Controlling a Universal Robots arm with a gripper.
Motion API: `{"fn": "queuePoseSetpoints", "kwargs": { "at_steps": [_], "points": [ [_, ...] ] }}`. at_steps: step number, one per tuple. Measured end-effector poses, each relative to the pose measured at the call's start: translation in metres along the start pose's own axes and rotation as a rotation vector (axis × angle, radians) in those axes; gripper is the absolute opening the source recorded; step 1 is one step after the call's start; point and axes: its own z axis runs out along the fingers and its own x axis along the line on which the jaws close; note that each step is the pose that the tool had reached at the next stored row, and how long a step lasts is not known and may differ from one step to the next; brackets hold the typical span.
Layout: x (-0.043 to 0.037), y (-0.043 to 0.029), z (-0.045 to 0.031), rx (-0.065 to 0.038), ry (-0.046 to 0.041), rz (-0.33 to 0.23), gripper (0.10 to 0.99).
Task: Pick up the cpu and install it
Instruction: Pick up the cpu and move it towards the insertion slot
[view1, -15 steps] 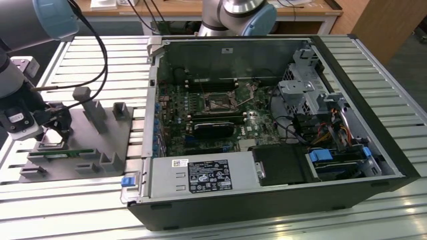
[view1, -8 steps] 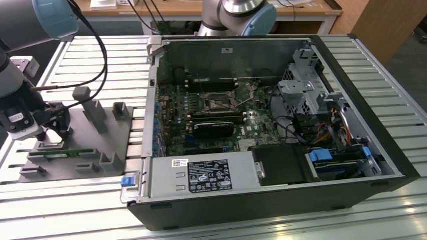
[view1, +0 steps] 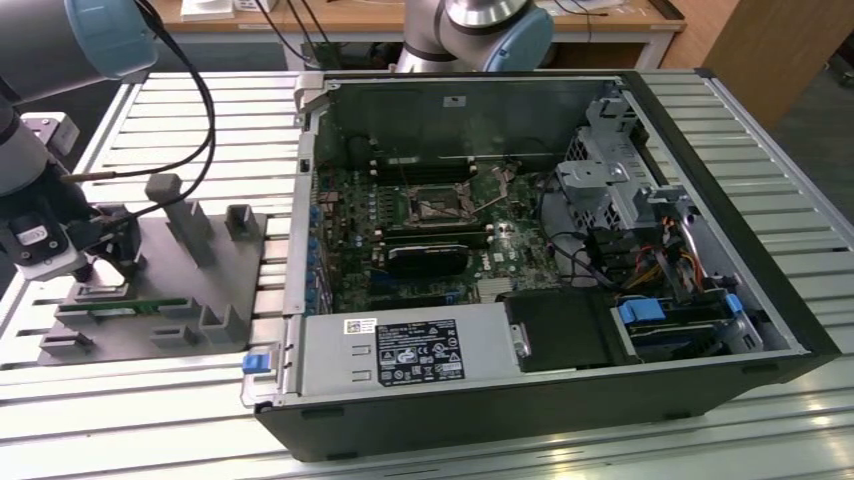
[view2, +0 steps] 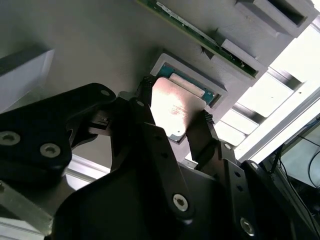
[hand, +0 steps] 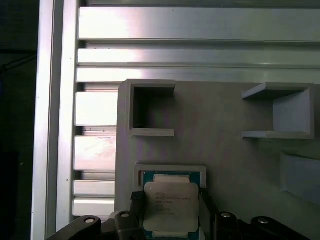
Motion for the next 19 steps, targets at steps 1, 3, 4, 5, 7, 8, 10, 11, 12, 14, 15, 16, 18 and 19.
{"fn": "queuePoseSetpoints", "kwargs": {
  "at_steps": [1,3,4,5,7,8,10,11,12,14,15,16,18,19],
  "points": [
    [0.0001,0.0000,-0.0010,0.000,0.0002,0.000,0.529],
    [0.0001,0.0002,-0.0040,0.000,0.0003,0.000,0.529],
    [0.0001,0.0003,-0.0060,0.000,0.0004,0.000,0.529],
    [0.0001,0.0004,-0.0076,0.000,0.0004,0.000,0.529],
    [0.0002,0.0005,-0.0108,0.000,0.0004,0.000,0.529],
    [0.0002,0.0006,-0.0122,0.000,0.0005,0.000,0.529],
    [0.0002,0.0007,-0.0143,0.000,0.0003,0.000,0.529],
    [0.0002,0.0008,-0.0154,0.000,0.0004,0.000,0.529],
    [0.0002,0.0009,-0.0163,0.000,0.0003,0.000,0.529],
    [0.0003,0.0010,-0.0183,0.000,0.0004,0.000,0.529],
    [0.0003,0.0011,-0.0194,-0.003,0.0005,0.000,0.529],
    [0.0002,0.0011,-0.0196,-0.003,0.0002,0.000,0.529],
    [0.0003,0.0012,-0.0211,-0.003,0.0005,0.000,0.529],
    [0.0004,0.0012,-0.0221,-0.003,0.0005,0.000,0.529]
  ]
}}
